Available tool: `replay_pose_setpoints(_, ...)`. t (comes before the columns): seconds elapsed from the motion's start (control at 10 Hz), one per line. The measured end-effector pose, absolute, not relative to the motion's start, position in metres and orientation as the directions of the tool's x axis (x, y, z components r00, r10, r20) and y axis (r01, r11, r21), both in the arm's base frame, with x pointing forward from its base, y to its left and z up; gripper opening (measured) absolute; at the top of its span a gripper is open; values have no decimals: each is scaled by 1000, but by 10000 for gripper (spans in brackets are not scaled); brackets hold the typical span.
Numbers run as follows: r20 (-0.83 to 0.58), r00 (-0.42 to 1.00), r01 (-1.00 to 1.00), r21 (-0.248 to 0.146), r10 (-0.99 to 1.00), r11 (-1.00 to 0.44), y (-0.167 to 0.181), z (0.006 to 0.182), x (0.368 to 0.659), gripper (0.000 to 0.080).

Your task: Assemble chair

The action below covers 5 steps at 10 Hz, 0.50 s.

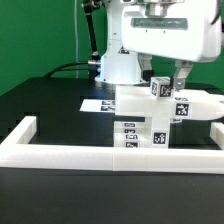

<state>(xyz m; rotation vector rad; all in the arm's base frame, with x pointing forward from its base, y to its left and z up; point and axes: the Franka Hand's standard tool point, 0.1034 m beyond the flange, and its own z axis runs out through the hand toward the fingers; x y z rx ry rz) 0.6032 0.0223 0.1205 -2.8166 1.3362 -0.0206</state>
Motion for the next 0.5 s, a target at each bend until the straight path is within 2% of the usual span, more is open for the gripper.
replay_pose_setpoints(0.5, 15, 904, -427, -24, -428, -904, 25, 120, 603, 648)
